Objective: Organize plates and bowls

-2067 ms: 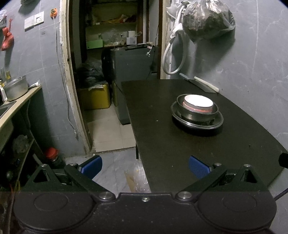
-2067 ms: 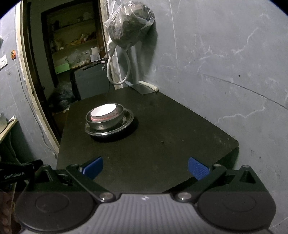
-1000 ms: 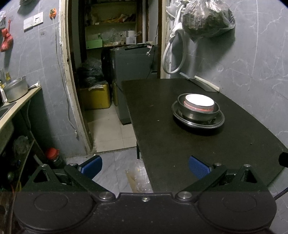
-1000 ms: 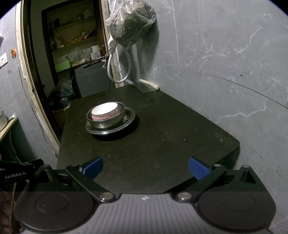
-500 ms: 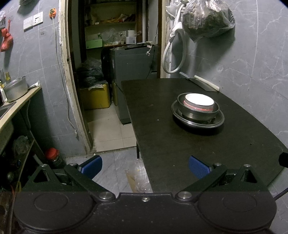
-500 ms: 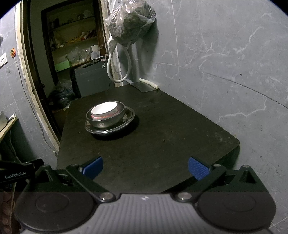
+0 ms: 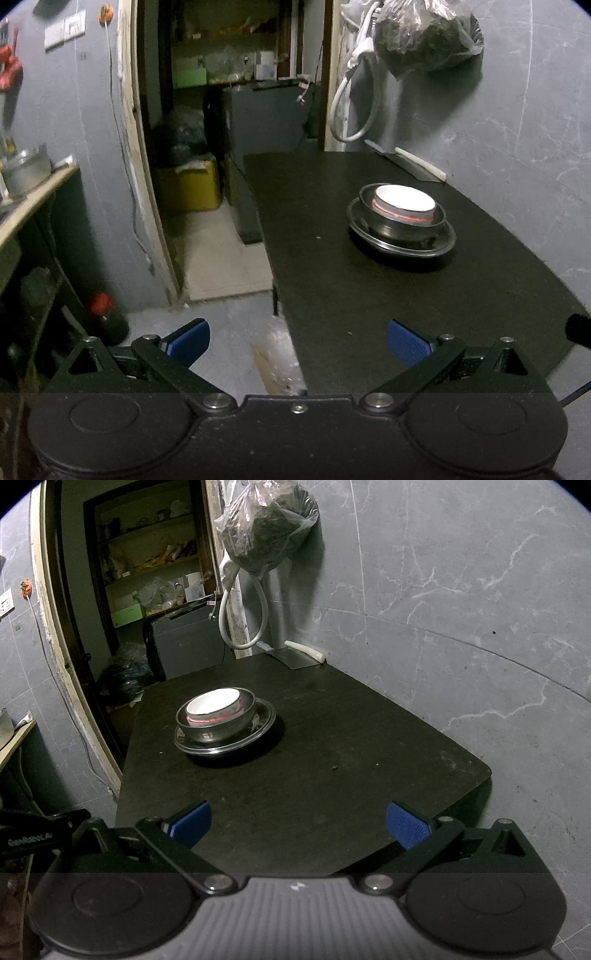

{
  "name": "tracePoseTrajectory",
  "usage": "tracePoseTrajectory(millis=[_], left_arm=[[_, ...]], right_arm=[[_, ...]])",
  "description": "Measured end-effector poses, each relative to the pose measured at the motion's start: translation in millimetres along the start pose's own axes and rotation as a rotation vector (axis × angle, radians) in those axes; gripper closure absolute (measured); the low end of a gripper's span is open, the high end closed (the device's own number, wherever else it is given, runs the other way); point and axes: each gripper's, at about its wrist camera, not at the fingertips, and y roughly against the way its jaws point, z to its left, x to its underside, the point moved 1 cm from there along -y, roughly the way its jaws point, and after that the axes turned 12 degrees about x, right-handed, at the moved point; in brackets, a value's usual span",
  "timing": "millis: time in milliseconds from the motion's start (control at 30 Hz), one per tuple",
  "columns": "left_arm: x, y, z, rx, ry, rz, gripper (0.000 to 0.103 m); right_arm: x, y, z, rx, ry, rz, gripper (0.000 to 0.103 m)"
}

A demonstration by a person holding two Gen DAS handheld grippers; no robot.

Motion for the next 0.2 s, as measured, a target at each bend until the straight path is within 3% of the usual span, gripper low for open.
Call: tracePoseTrajectory(millis=[200], left_arm=[[2.5, 2.8, -3.9, 0.049, -0.020, -0.039, 0.001]], right_arm=[[0.0, -0.6, -0.3, 0.001, -0.002, 0.002, 0.000]])
